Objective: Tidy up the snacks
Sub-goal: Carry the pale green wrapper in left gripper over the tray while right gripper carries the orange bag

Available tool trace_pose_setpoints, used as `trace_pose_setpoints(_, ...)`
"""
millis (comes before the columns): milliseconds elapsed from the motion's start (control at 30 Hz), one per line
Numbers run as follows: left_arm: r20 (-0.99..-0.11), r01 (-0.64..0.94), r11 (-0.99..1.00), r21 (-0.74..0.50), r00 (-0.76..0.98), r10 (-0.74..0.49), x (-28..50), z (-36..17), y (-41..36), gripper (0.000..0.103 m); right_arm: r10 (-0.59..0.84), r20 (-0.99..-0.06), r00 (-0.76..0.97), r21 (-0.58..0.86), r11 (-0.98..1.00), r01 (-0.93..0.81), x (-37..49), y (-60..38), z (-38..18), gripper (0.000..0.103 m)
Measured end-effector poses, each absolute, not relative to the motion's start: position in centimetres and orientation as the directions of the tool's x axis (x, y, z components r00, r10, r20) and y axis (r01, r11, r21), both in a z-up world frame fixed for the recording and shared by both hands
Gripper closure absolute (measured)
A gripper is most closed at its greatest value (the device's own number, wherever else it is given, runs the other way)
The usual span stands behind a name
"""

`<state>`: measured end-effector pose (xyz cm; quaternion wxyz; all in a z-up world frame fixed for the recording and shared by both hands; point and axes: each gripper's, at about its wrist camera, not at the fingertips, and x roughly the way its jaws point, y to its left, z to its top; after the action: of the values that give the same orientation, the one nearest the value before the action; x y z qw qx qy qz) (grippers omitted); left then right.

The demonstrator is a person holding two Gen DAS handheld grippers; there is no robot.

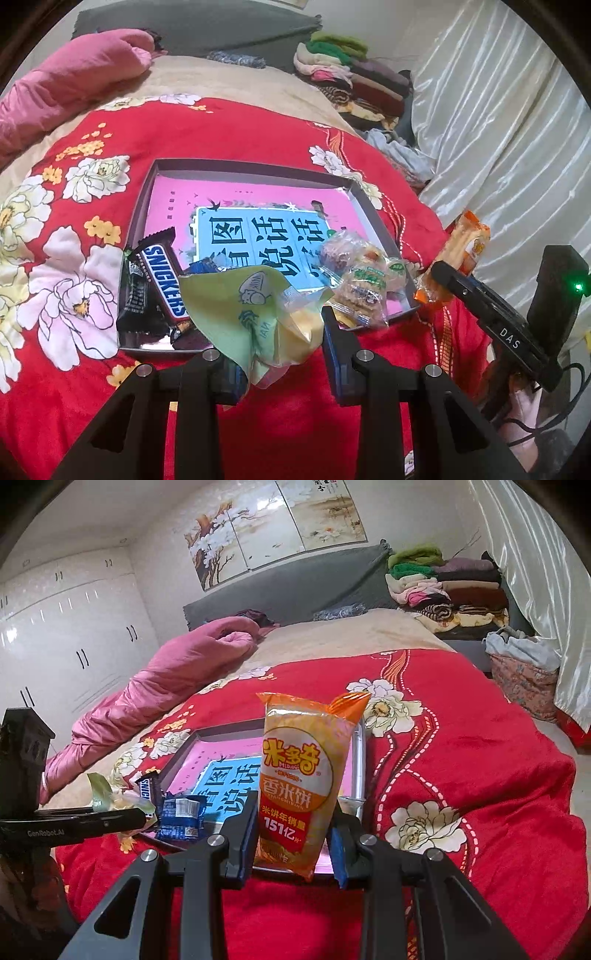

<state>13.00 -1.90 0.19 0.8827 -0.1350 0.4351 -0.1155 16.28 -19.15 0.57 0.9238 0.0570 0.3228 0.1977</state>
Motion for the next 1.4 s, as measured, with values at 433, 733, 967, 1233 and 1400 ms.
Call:
trace_pose_setpoints(433, -0.748, 0.084, 0.938, -0.337, 0.582, -0.321, 14.3, -0.6, -2.5, 0.069, 0.389, -0.584, 0.712, 0.210, 0.920, -0.330, 16.5, -18.8, 0.3, 0.070)
trace_pose_setpoints(733, -0.754, 0.091, 0.938, -0.333, 0.571, -0.323, 15.2, -1.3, -3.1, 0.069, 0.389, -0.592, 0.706, 0.212, 0.920, -0.328, 16.7, -18.8, 0.1, 0.070)
trace_pose_setpoints(967, -0.759, 0.097, 0.939, -0.329, 0.565, -0.324, 15.7, -1.8, -3.5, 0.069, 0.379, -0.608, 0.698, 0.208, 0.924, -0.321, 17.0, -18.9, -0.3, 0.070)
trace_pose_setpoints(1233, -0.762, 0.104, 0.942, -0.318, 0.563, -0.319, 16.4, -2.3, -4.2, 0.069, 0.352, -0.651, 0.672, 0.184, 0.933, -0.311, 17.5, -18.4, -1.4, 0.070)
trace_pose_setpoints(1400, -0.769, 0.107, 0.947, -0.304, 0.559, -0.310, 16.8, -2.8, -4.8, 0.068, 0.343, -0.673, 0.655, 0.175, 0.935, -0.309, 17.9, -17.9, -2.1, 0.070)
